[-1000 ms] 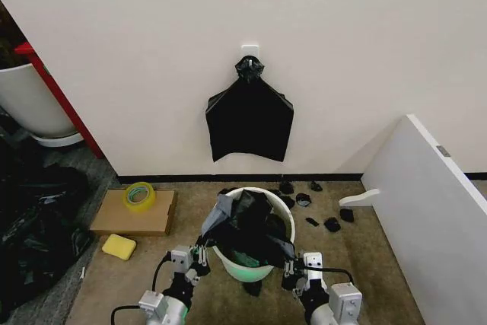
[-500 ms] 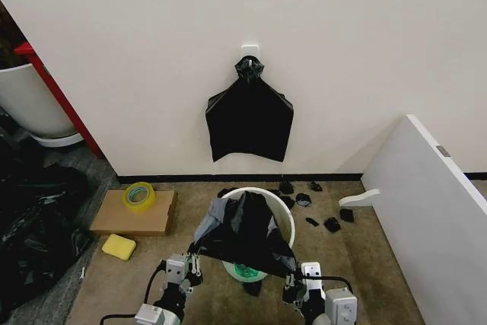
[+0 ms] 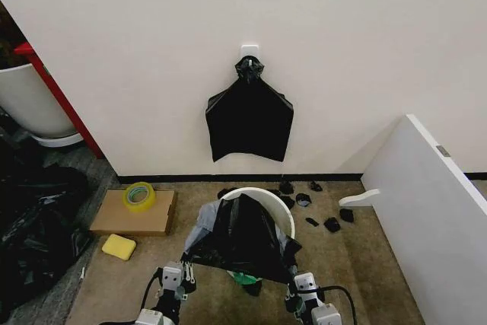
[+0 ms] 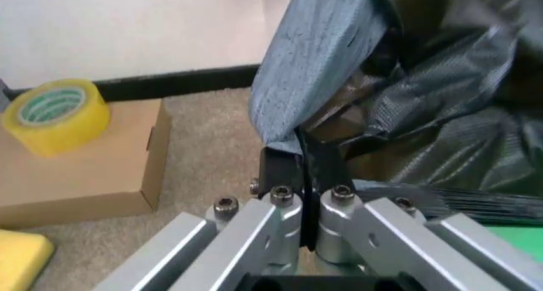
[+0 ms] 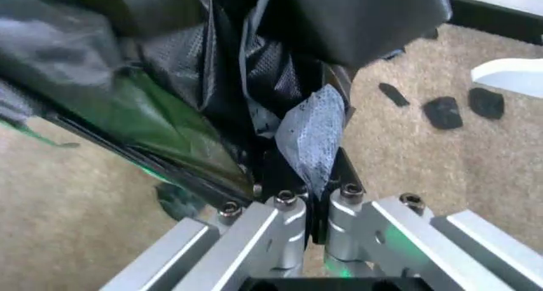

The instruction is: Place the garbage bag over the trash bin.

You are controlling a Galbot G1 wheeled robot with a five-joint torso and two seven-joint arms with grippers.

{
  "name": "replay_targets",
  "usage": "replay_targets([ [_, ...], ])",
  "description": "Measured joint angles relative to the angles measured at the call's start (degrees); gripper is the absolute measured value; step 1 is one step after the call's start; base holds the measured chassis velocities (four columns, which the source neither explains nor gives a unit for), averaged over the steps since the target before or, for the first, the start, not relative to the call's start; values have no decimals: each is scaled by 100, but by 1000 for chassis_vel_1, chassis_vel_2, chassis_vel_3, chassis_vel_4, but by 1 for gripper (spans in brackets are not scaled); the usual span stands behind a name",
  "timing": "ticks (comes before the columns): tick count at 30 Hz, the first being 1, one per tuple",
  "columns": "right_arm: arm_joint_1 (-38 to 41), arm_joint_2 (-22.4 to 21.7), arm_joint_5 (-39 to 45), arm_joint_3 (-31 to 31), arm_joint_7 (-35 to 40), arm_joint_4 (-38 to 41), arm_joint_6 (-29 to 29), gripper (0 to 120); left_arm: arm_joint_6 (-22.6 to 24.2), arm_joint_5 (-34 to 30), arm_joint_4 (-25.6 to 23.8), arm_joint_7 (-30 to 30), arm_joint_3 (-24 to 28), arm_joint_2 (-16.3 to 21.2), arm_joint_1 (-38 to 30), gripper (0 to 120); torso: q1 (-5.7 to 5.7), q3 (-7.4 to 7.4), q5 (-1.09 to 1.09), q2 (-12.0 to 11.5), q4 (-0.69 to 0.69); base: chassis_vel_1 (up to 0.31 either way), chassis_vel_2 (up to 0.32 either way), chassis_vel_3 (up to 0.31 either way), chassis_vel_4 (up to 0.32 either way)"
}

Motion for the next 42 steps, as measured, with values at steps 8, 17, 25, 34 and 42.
replay_targets([
  [8, 180, 161, -512, 56, -259, -623, 299, 0, -16, -40, 253, 15, 148, -176, -227, 0, 0, 0, 1, 0, 0, 0, 0, 0, 0],
  [17, 260, 230, -782, 184, -676, -1017, 777, 0, -5, -83, 403, 32, 149, -256, -279, 0, 0, 0, 0, 0, 0, 0, 0, 0, 0],
  [25, 85, 178, -707, 300, -908, -881, 989, 7, -7, -530, 280, 36, -102, -273, -264, 0, 0, 0, 0, 0, 0, 0, 0, 0, 0],
  [34, -352, -33, -467, 460, -989, -498, 1332, 39, 319, -610, -335, -131, -322, -72, 62, 26, 0, 0, 1, 0, 0, 0, 0, 0, 0],
  [42, -795, -265, -859, 694, -993, -235, 1450, 67, 344, -643, -963, -8, -590, 414, 495, 55, 0, 0, 1, 0, 0, 0, 0, 0, 0],
])
